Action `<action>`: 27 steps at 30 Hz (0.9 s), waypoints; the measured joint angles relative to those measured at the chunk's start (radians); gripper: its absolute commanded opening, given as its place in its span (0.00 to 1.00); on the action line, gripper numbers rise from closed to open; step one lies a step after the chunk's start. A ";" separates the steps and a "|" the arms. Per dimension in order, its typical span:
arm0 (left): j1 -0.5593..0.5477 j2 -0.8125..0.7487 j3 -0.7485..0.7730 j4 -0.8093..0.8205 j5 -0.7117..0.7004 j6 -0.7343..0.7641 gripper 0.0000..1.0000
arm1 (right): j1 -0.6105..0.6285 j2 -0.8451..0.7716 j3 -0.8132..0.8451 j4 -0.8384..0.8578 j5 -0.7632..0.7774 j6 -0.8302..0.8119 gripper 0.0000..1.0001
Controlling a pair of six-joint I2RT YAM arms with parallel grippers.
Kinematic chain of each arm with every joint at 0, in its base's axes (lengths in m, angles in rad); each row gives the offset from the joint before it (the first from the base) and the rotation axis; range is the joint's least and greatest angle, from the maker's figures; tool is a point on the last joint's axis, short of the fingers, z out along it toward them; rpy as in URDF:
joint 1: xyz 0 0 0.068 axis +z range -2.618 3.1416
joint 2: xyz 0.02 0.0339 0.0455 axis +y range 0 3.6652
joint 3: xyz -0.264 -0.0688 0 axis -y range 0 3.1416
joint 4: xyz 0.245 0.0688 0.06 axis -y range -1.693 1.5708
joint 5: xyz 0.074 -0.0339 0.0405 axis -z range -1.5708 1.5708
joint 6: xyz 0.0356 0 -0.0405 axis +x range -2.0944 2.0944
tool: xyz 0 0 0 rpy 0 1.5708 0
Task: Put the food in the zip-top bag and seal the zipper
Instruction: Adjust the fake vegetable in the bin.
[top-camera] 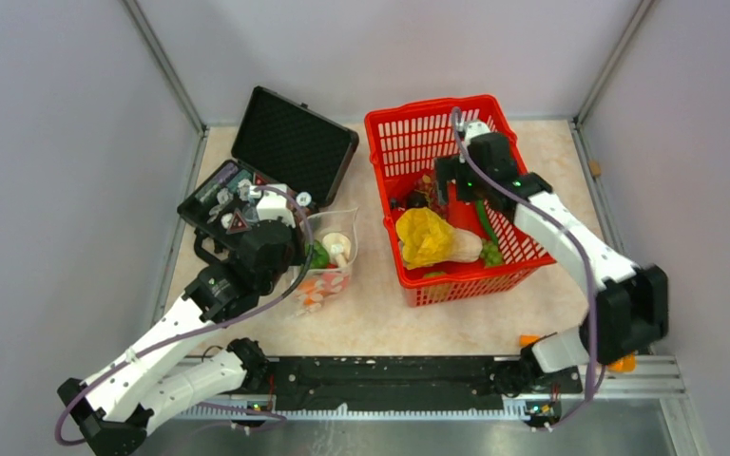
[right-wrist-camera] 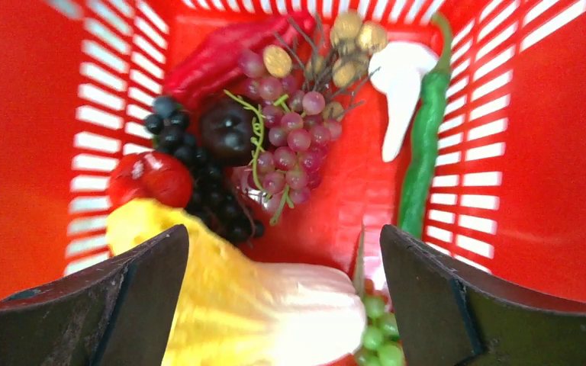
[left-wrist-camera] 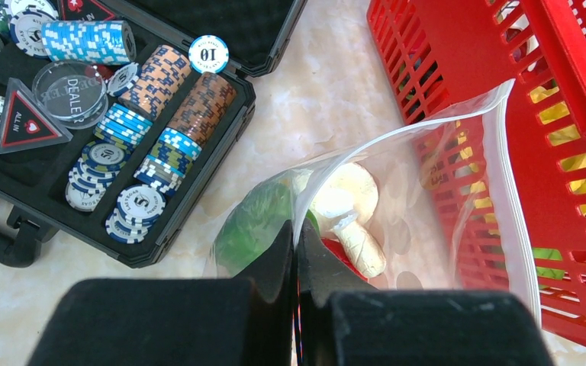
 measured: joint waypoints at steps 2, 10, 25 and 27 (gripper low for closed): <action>0.000 0.000 0.000 0.000 0.000 0.000 0.00 | -0.001 -0.116 -0.023 -0.017 -0.044 -0.063 0.97; 0.006 0.010 0.000 0.004 0.000 0.004 0.00 | -0.001 -0.282 0.037 -0.201 -0.282 -0.296 0.96; 0.008 0.008 0.000 0.005 0.005 0.012 0.00 | -0.001 0.023 0.020 -0.383 -0.454 -0.483 0.96; 0.008 0.008 0.000 0.005 0.005 0.012 0.00 | -0.001 0.073 0.020 -0.379 -0.477 -0.481 0.90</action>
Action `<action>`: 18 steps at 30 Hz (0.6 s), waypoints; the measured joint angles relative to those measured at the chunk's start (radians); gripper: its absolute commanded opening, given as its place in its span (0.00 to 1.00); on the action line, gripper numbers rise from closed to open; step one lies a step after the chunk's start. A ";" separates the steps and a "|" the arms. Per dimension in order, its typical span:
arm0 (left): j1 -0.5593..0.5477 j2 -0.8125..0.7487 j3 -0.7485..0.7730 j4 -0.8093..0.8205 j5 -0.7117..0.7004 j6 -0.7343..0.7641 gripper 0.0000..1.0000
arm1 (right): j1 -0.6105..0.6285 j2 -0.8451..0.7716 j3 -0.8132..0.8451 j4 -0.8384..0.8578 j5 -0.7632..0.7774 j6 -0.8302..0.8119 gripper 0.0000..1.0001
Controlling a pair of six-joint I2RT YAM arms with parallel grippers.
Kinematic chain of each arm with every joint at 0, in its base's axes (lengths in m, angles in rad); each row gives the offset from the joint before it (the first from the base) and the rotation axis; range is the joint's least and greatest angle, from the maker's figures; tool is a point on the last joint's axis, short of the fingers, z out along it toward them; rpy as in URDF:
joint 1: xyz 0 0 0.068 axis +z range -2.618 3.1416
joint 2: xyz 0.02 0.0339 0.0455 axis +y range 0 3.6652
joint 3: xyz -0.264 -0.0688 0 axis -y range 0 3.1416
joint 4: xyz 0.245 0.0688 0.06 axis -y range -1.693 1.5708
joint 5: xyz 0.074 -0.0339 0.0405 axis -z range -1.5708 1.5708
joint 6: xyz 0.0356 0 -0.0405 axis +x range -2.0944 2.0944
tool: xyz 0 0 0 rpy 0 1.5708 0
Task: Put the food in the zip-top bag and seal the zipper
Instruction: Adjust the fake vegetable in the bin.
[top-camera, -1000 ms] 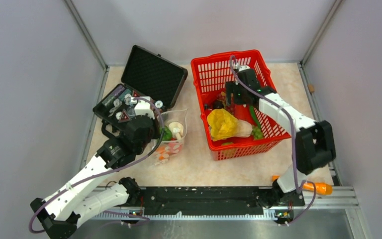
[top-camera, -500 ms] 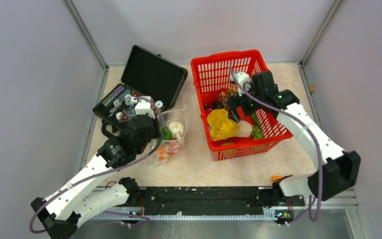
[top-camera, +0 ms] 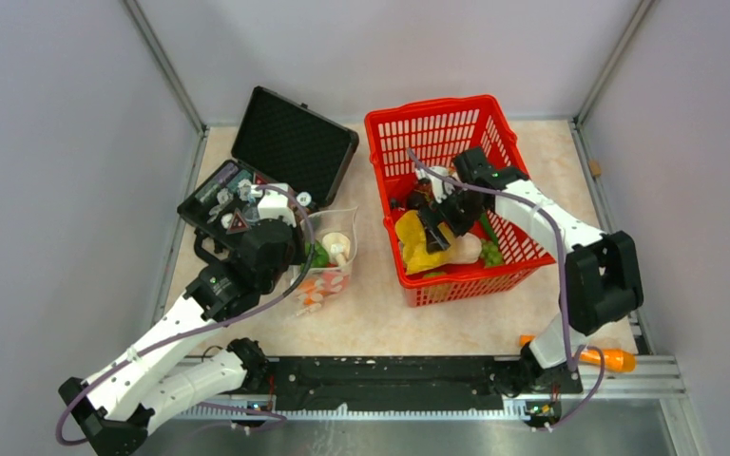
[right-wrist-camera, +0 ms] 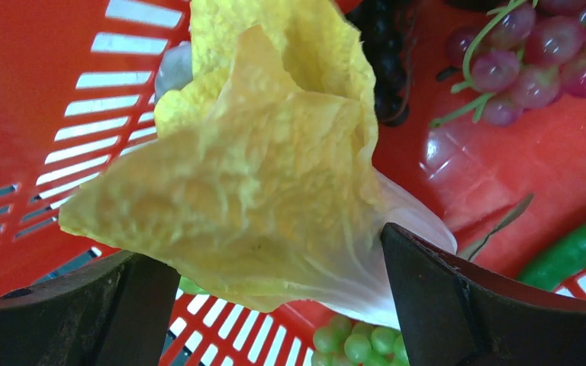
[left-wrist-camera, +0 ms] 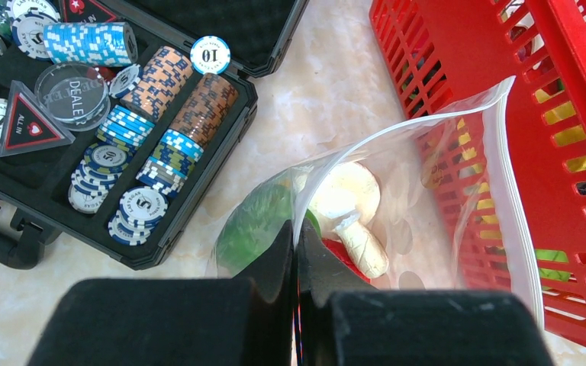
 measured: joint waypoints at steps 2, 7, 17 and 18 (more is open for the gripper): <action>0.000 0.000 0.000 0.001 0.001 0.000 0.00 | 0.000 0.017 0.000 0.024 -0.007 0.005 0.85; 0.000 0.001 0.000 0.006 0.004 0.008 0.00 | 0.000 0.034 0.011 0.093 0.097 0.061 0.36; 0.004 0.001 0.000 0.007 0.010 0.011 0.00 | -0.024 0.036 0.045 0.247 0.270 0.188 0.00; 0.004 0.001 0.000 0.007 0.010 0.011 0.00 | -0.031 0.018 0.045 0.279 0.288 0.208 0.00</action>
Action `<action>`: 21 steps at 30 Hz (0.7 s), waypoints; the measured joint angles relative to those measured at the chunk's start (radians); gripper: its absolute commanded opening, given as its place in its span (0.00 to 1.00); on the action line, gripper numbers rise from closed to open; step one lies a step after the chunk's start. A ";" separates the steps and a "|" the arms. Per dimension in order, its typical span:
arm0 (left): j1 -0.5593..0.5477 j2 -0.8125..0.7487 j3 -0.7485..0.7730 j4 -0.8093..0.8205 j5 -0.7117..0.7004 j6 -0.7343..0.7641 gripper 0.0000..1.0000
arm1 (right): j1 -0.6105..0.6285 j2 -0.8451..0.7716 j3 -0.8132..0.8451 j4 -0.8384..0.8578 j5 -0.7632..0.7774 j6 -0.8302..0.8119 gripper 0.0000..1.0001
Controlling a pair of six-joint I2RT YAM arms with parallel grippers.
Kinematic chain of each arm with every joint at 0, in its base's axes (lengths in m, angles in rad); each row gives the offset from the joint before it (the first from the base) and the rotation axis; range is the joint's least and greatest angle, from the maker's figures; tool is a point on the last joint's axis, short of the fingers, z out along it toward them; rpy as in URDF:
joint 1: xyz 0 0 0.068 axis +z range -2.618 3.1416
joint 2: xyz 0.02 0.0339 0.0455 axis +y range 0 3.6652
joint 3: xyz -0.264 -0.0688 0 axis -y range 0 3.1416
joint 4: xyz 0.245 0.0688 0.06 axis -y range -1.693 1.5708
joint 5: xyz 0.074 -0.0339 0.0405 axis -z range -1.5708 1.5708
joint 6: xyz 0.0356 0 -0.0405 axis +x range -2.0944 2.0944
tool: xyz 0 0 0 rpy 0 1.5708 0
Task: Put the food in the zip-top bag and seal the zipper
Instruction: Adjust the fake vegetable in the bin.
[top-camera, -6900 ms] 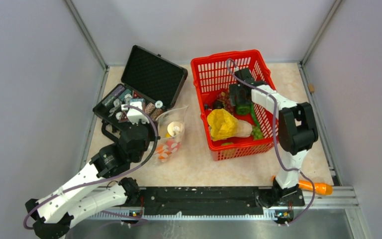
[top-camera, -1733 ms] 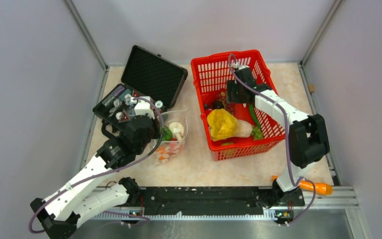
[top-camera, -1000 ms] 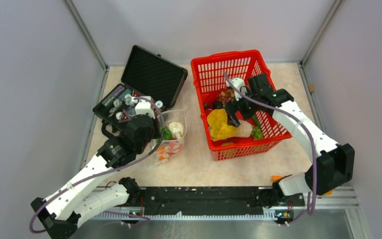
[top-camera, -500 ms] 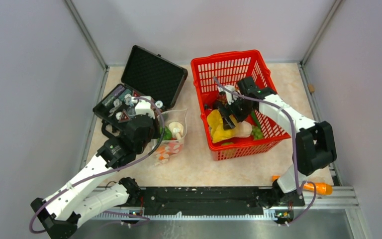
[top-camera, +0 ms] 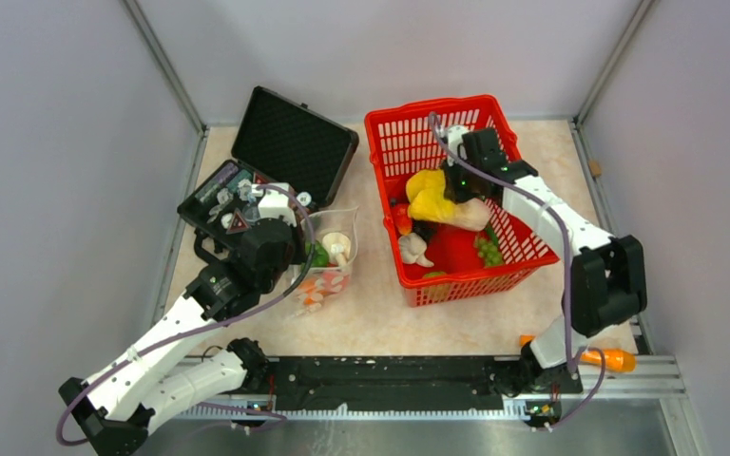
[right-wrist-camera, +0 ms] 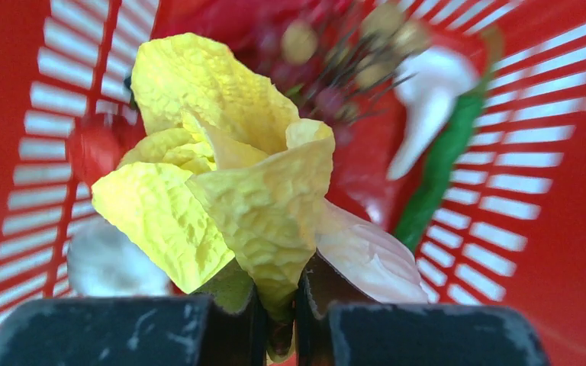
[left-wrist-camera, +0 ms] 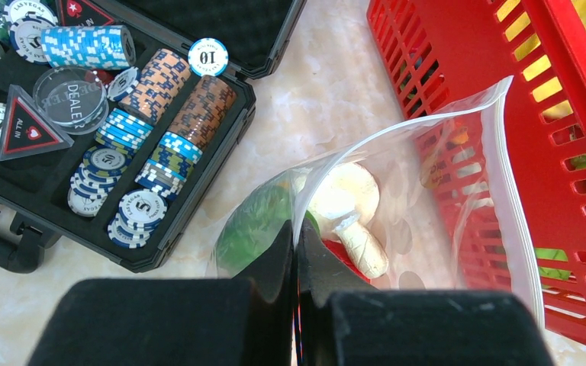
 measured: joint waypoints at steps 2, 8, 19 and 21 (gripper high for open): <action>0.000 0.000 0.000 0.000 0.000 0.000 0.00 | -0.010 -0.036 0.000 0.050 0.040 0.027 0.01; 0.002 0.001 0.000 0.009 0.011 0.003 0.00 | -0.021 -0.081 0.026 0.156 0.152 0.114 0.97; 0.003 0.007 0.000 0.014 0.014 0.003 0.00 | -0.021 -0.117 -0.060 0.136 -0.014 0.210 0.72; 0.003 0.007 0.000 0.014 0.014 0.003 0.00 | -0.021 -0.138 -0.060 0.130 -0.049 0.226 0.72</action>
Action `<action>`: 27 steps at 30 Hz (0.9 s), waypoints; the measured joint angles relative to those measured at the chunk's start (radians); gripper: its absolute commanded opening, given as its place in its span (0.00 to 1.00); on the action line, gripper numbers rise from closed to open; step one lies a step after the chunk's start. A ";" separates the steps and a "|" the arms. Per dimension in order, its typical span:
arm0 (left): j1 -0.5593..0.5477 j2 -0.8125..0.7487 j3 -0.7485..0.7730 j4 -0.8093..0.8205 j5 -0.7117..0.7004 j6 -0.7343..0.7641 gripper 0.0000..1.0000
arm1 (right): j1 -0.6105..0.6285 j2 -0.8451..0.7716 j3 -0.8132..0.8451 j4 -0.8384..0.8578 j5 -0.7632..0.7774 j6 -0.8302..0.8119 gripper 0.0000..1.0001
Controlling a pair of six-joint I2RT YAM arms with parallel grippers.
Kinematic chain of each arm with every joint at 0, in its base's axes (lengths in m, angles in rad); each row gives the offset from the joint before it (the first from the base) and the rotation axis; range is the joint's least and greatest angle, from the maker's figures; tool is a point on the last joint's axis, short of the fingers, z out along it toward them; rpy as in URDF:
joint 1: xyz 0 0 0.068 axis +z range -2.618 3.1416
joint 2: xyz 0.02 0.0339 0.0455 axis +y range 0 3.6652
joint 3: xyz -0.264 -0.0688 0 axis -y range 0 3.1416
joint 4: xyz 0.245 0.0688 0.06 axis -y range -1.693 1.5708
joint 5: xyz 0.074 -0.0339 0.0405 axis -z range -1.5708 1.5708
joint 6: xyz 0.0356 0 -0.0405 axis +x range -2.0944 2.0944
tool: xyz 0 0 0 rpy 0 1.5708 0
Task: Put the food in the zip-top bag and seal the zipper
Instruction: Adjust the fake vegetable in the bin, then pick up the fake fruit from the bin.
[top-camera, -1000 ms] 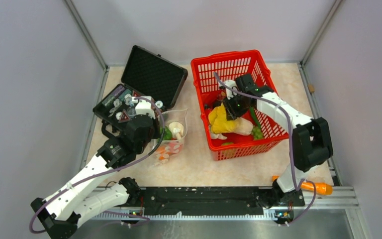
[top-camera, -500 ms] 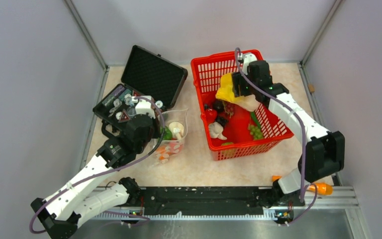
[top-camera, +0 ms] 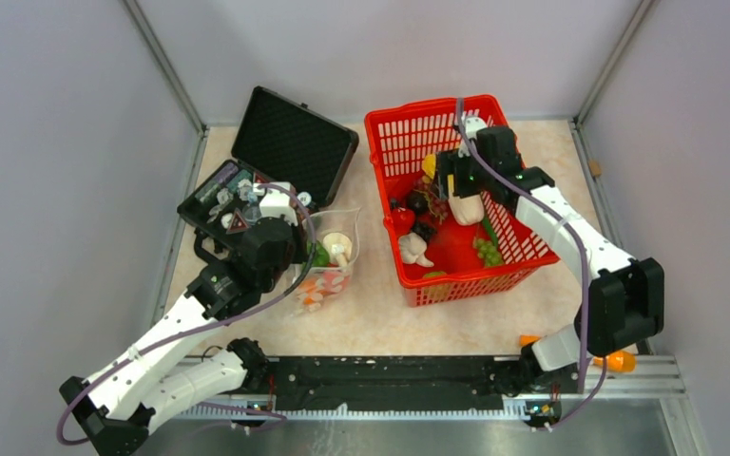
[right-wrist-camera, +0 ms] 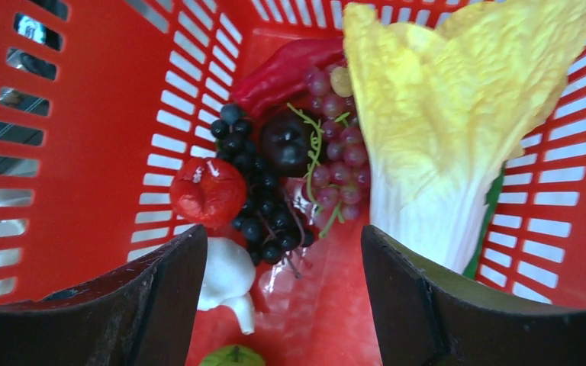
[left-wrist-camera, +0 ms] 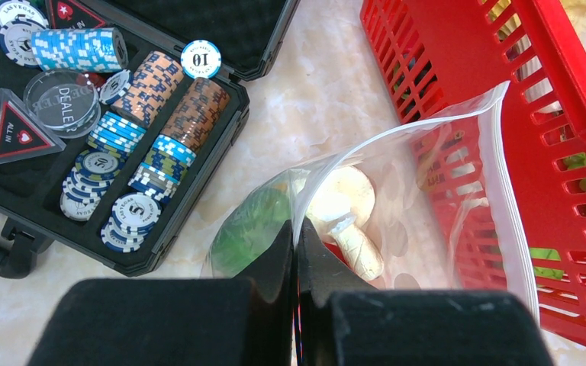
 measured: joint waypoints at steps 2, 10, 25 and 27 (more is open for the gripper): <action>0.001 0.002 0.000 0.000 0.001 0.000 0.00 | 0.000 -0.003 0.002 -0.010 -0.025 0.009 0.70; 0.002 0.013 0.000 0.014 0.018 0.000 0.00 | 0.000 0.117 0.003 -0.068 -0.123 0.022 0.69; 0.002 0.013 0.000 0.014 0.019 -0.002 0.00 | 0.061 0.383 0.076 -0.137 -0.128 0.005 0.66; 0.002 0.013 0.000 0.014 0.019 -0.002 0.00 | 0.069 0.383 0.076 -0.132 -0.126 0.005 0.65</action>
